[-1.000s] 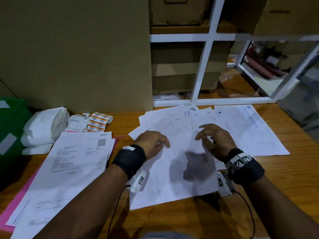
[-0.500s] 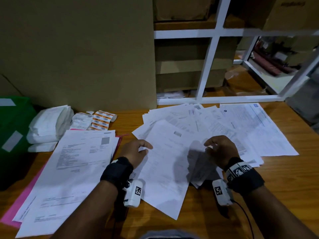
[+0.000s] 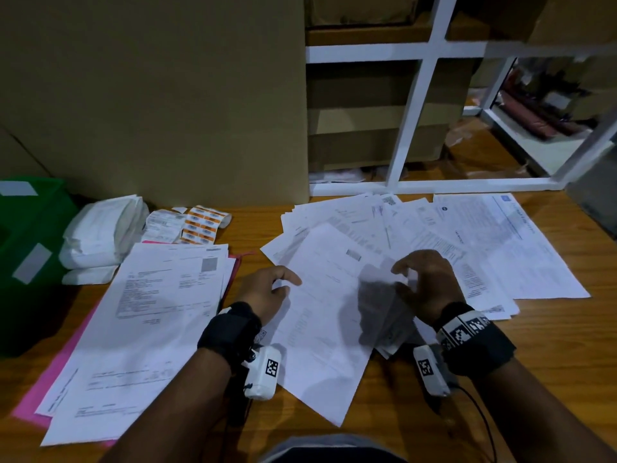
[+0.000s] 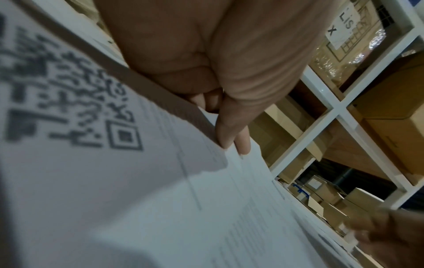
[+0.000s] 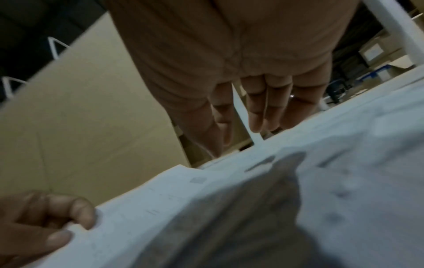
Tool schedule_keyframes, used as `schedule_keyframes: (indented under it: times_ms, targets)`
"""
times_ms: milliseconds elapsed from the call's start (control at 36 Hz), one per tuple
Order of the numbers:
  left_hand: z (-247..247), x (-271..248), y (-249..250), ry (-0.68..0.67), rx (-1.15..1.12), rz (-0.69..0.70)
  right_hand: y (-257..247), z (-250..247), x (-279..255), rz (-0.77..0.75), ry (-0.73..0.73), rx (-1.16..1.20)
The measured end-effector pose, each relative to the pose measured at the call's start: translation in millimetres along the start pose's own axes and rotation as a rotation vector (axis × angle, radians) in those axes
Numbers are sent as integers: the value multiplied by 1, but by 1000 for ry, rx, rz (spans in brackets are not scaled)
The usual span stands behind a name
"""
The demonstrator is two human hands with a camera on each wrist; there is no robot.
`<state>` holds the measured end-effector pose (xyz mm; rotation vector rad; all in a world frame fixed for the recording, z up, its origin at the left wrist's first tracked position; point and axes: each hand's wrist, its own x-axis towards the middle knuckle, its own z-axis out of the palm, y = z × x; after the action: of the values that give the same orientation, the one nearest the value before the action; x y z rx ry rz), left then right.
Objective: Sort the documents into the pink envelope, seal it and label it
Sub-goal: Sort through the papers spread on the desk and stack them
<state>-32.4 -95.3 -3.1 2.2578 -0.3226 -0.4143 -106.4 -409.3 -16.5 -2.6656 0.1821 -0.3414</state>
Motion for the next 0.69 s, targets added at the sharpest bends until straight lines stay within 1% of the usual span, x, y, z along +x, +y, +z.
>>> schedule_keyframes:
  times_ms: [56, 111, 167, 222, 306, 361, 389, 417, 444, 500, 528, 555, 611, 639, 694]
  targets:
    - [-4, 1, 6, -20, 65, 71, -20, -12, -1, -118, 30, 72]
    - [-8, 4, 14, -27, 145, 184, -46, -28, -1, -246, 25, 106]
    - [-12, 6, 28, -45, 270, 308, -72, -42, -2, -386, -25, 40]
    - [-16, 6, 47, -70, 394, 433, -92, -49, -1, -474, -111, -51]
    - [-20, 6, 67, -37, 401, 578, -108, -51, 6, -475, -254, -172]
    - [-22, 7, 70, 34, 378, 631, -105, -46, 12, -419, -307, -201]
    - [-23, 7, 70, 93, 366, 633, -100, -44, 14, -382, -313, -182]
    - [-26, 7, 68, 181, 357, 610, -94, -42, 15, -337, -304, -134]
    - [-28, 6, 65, 288, 342, 566, -88, -41, 14, -294, -266, -72]
    - [-34, 2, 51, 487, 290, 440, -71, -38, 10, -201, -159, 87]
    - [-35, -1, 43, 547, 252, 363, -65, -38, 6, -146, -114, 167]
    - [-36, -5, 34, 567, 197, 269, -58, -37, 1, -78, -78, 241]
    - [-34, -9, 16, 525, 62, 92, -51, -35, -9, 73, -46, 416]
    - [-32, -11, 7, 480, -4, 37, -49, -33, -14, 128, -44, 496]
    - [-25, -15, -5, 386, -173, 23, -48, -30, -24, 198, -31, 616]
